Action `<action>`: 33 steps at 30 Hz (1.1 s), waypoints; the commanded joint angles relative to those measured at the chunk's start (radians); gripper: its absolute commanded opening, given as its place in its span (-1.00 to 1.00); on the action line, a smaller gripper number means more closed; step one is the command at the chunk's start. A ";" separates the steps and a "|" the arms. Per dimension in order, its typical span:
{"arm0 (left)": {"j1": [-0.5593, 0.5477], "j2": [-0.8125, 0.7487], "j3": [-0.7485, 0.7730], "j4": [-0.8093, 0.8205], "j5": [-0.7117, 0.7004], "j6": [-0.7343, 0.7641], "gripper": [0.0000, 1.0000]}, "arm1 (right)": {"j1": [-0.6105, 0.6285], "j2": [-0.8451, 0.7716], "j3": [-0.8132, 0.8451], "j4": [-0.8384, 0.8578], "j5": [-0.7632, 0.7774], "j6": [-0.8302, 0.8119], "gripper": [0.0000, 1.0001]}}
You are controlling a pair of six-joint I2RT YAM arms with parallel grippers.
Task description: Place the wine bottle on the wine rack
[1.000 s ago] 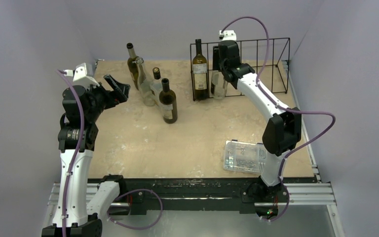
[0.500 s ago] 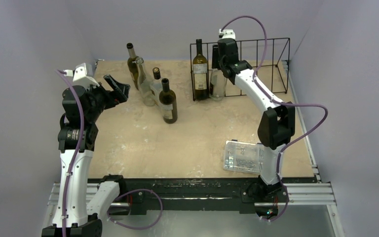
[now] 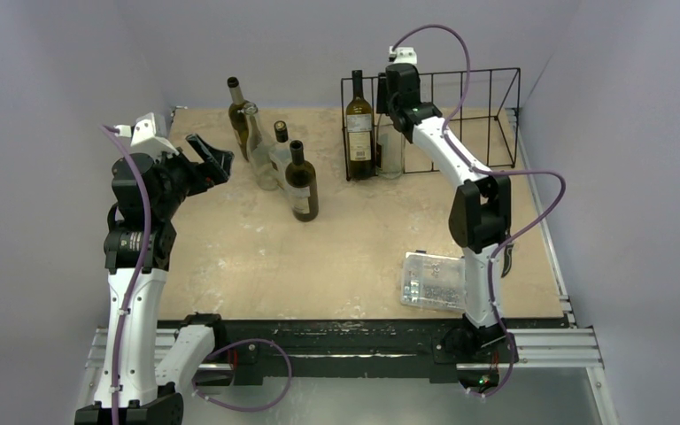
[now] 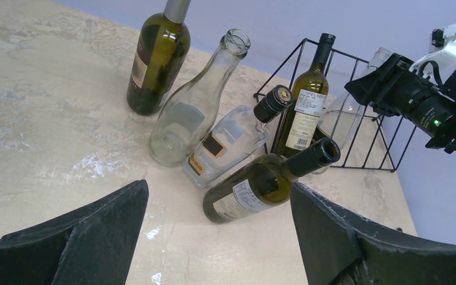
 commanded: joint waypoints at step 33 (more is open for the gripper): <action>0.010 -0.007 0.010 0.029 0.004 -0.007 0.78 | -0.005 0.118 0.208 0.030 0.007 -0.001 0.27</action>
